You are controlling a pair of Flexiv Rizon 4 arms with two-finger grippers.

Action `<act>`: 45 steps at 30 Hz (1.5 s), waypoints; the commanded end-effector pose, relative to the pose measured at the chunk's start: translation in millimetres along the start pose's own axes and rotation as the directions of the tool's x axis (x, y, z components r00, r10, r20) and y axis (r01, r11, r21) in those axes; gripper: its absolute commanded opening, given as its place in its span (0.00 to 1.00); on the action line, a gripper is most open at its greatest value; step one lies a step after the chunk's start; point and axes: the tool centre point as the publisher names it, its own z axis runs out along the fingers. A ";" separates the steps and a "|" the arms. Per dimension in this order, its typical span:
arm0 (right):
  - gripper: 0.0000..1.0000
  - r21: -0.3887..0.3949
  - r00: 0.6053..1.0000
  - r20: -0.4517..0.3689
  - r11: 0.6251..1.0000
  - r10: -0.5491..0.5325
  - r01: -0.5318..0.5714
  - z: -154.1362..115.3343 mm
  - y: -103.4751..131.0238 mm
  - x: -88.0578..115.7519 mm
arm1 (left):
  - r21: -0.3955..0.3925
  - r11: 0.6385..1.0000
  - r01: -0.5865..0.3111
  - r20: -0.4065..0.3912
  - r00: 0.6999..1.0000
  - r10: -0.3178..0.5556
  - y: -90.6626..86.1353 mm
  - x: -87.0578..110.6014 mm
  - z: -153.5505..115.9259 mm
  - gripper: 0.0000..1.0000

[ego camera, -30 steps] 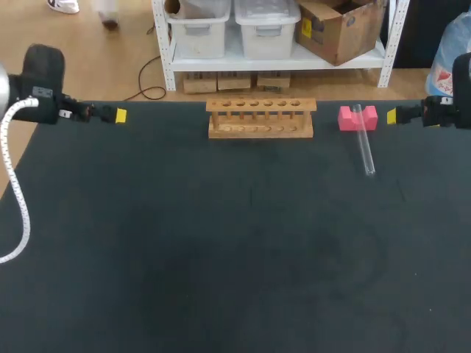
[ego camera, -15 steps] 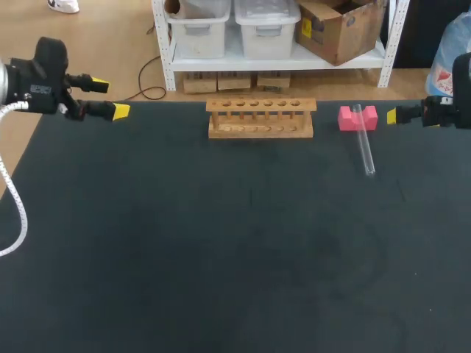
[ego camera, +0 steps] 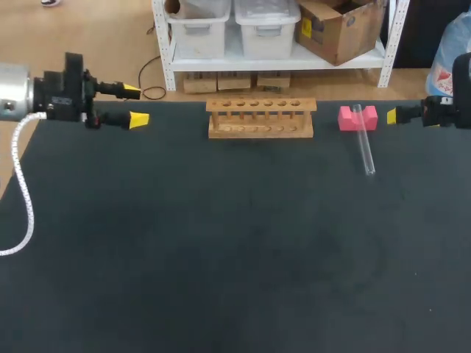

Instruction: Grasp the test tube, adjust it, and insert it.

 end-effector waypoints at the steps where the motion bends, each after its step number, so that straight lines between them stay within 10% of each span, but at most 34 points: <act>1: 1.00 0.005 1.000 0.000 1.000 0.000 0.000 -0.8 1.0 0.2 | -0.011 1.000 0.011 -0.023 1.000 -0.011 4.0 -1.0 20.1 1.00; 29: 1.00 0.005 1.000 0.000 1.000 0.000 0.000 -0.8 1.0 0.2 | -0.082 0.996 0.039 -0.039 0.998 -0.042 5.9 -2.2 31.5 1.00; 35: 1.00 0.271 0.973 -0.232 0.959 -0.015 0.079 10.1 4.8 -12.4 | -0.082 0.996 0.039 -0.039 0.998 -0.042 5.9 -2.2 31.5 1.00; 45: 1.00 0.495 0.993 -0.078 0.862 -0.085 0.112 21.4 3.7 -15.4 | -0.082 0.996 0.039 -0.039 0.998 -0.042 5.9 -2.2 31.5 1.00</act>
